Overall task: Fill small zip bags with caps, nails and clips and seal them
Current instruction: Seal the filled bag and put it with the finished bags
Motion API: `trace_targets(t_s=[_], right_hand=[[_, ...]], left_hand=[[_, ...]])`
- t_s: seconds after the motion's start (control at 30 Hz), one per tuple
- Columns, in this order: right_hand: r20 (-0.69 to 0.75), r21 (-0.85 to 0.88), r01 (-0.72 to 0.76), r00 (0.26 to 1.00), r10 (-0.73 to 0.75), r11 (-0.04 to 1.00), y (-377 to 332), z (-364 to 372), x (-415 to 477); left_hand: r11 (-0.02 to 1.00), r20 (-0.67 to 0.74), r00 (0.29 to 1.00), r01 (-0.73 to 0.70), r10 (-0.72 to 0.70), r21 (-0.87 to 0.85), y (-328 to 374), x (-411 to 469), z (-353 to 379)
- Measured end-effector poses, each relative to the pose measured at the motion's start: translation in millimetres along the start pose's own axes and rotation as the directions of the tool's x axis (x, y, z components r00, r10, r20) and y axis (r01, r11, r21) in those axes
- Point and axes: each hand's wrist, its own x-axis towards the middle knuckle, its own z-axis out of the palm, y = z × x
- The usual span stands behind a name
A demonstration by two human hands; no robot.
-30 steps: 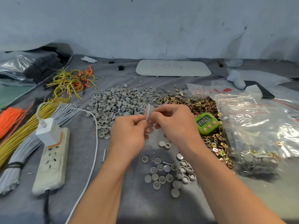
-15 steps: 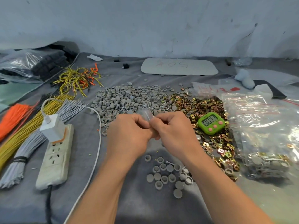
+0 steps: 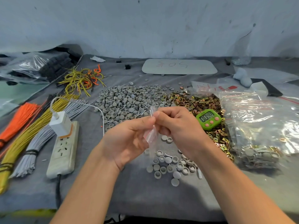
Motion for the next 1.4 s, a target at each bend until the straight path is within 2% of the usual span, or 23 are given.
trace_targets(t_s=[0.1, 0.2, 0.23, 0.27, 0.3, 0.33, 0.37, 0.4, 0.47, 0.57, 0.6, 0.67, 0.73, 0.83, 0.9, 0.97, 1.0, 1.03, 1.13, 1.2, 1.23, 1.3, 1.4], right_hand=[[-0.009, 0.141, 0.004, 1.0, -0.003, 0.99, -2.1, 2.3, 0.1], [-0.079, 0.171, -0.034, 0.996, 0.048, 0.985, -0.9, -1.3, -2.0], [-0.103, 0.136, -0.039, 0.993, 0.053, 0.99, -1.3, -2.0, -2.6], [-0.131, 0.046, -0.039, 0.99, 0.045, 0.998, -1.8, -2.4, -2.6], [-0.167, -0.106, -0.039, 0.986, 0.021, 0.994, -1.8, -2.6, -2.2], [-0.207, -0.291, -0.046, 0.978, -0.016, 0.956, -1.9, -2.4, -2.2], [-0.236, -0.453, -0.062, 0.97, -0.052, 0.89, -1.6, -1.7, -1.6], [-0.258, -0.566, -0.086, 0.963, -0.077, 0.82, -1.9, -0.3, -0.9], [-0.301, -0.682, -0.126, 0.946, -0.12, 0.72, -3.6, 5.6, 0.5], [-0.363, -0.801, -0.124, 0.879, -0.31, 0.586, -4.5, 15.2, 0.7], [-0.346, -0.825, -0.08, 0.854, -0.388, 0.56, -4.8, 18.8, -1.1], [-0.259, -0.835, 0.026, 0.863, -0.434, 0.55, -2.2, 27.2, -5.2], [-0.205, -0.815, 0.008, 0.932, -0.3, 0.58, 2.6, 34.3, -7.4], [-0.253, -0.817, -0.198, 0.967, -0.028, 0.541, 6.1, 38.7, -4.0], [-0.377, -0.835, -0.357, 0.926, 0.038, 0.418, 4.7, 37.1, 1.0], [-0.488, -0.855, -0.463, 0.871, -0.058, 0.233, 3.6, 36.1, 4.2], [-0.486, -0.87, -0.468, 0.867, -0.109, 0.155, 3.6, 37.7, 6.5], [-0.441, -0.896, -0.424, 0.886, -0.145, 0.134, 2.6, 40.9, 8.1], [-0.147, -0.989, -0.13, 0.947, -0.284, 0.076, 8.3, 51.1, 9.4], [-0.101, -0.992, -0.069, 0.934, -0.343, 0.105, 13.9, 48.3, 12.8], [-0.14, -0.976, -0.085, 0.949, -0.284, 0.2, 14.9, 45.7, 14.6], [-0.31, -0.819, -0.244, 0.95, -0.042, 0.519, 20.5, 38.7, 16.3], [-0.421, -0.439, -0.463, 0.863, 0.279, 0.77, 23.0, 28.0, 21.3]], left_hand=[[0.995, 0.015, 1.0, 0.006, -0.005, -0.104, 4.1, -4.9, 4.2], [0.968, -0.034, 0.999, -0.037, 0.03, -0.248, -1.5, -9.3, 4.0], [0.976, -0.098, 0.993, -0.08, 0.061, -0.202, -5.0, -10.1, 3.3], [0.99, -0.209, 0.97, -0.135, 0.122, -0.051, -8.0, -11.0, 0.6], [0.966, -0.349, 0.91, -0.158, 0.224, 0.207, -9.7, -11.7, -3.2], [0.856, -0.465, 0.805, -0.099, 0.369, 0.508, -8.4, -12.6, -4.8], [0.673, -0.511, 0.677, 0.031, 0.53, 0.739, -6.3, -12.6, -5.0], [0.481, -0.493, 0.56, 0.183, 0.666, 0.858, -5.0, -12.9, -4.5], [0.214, -0.37, 0.386, 0.389, 0.845, 0.896, -4.3, -13.0, 1.0], [0.04, -0.148, 0.283, 0.355, 0.948, 0.934, -11.0, -7.9, 15.0], [0.046, -0.14, 0.277, 0.321, 0.951, 0.946, -13.3, -5.5, 17.2], [0.147, -0.218, 0.304, 0.24, 0.928, 0.96, -17.1, -1.7, 14.9], [0.244, -0.293, 0.371, 0.173, 0.881, 0.954, -17.4, -0.6, 6.8], [0.311, -0.335, 0.46, 0.131, 0.822, 0.942, -13.8, -3.4, -4.5], [0.288, -0.326, 0.466, 0.154, 0.822, 0.945, -11.6, -4.5, -8.7], [0.286, -0.337, 0.421, 0.181, 0.842, 0.941, -12.7, -4.0, -5.3], [0.287, -0.34, 0.396, 0.187, 0.853, 0.939, -13.7, -3.2, -1.5], [0.281, -0.335, 0.377, 0.191, 0.864, 0.94, -14.5, -1.6, 2.3], [0.236, -0.287, 0.35, 0.182, 0.892, 0.954, -16.5, 1.7, 5.8], [0.218, -0.265, 0.336, 0.17, 0.904, 0.961, -14.4, 1.0, 2.7], [0.218, -0.26, 0.342, 0.157, 0.903, 0.963, -13.3, 0.4, 1.8], [0.204, -0.239, 0.364, 0.131, 0.9, 0.97, -12.8, -0.9, 1.6], [0.13, -0.191, 0.423, 0.169, 0.886, 0.977, -17.4, -2.0, 3.5]])
